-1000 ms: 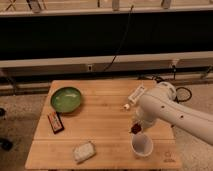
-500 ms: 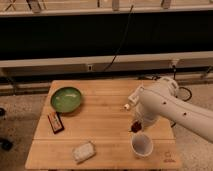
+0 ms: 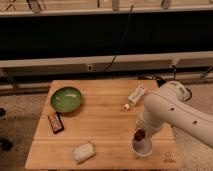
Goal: Place the pepper in the ceramic cup
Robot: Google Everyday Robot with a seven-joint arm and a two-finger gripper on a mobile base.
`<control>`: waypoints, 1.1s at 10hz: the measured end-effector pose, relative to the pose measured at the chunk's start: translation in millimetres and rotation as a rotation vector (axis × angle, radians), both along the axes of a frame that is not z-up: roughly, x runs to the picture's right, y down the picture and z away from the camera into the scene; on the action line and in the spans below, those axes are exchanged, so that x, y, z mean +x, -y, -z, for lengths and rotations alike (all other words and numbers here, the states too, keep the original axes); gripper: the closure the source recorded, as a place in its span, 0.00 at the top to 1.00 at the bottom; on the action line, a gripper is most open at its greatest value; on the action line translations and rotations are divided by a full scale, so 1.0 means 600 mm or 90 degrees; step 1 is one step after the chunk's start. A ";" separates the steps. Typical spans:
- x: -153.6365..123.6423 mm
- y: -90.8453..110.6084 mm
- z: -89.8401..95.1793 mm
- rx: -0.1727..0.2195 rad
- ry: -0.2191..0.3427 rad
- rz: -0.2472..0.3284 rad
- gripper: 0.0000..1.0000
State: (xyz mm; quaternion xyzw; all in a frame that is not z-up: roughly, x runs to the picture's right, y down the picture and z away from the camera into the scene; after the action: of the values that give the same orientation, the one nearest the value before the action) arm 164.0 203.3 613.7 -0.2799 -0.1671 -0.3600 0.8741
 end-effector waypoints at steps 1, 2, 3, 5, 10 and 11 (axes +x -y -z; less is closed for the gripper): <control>0.001 -0.010 0.005 -0.005 0.003 -0.003 0.16; -0.001 -0.017 0.006 -0.010 0.010 -0.006 0.26; -0.002 -0.022 0.004 -0.015 0.018 -0.012 0.38; -0.001 -0.028 0.004 -0.023 0.029 -0.020 0.56; 0.014 -0.029 0.004 -0.028 0.052 -0.039 0.80; 0.013 -0.026 0.001 -0.025 0.046 -0.035 0.80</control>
State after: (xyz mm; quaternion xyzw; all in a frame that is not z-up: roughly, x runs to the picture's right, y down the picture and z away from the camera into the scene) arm 171.5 219.0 613.2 -0.2791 -0.2135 -0.3425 0.8713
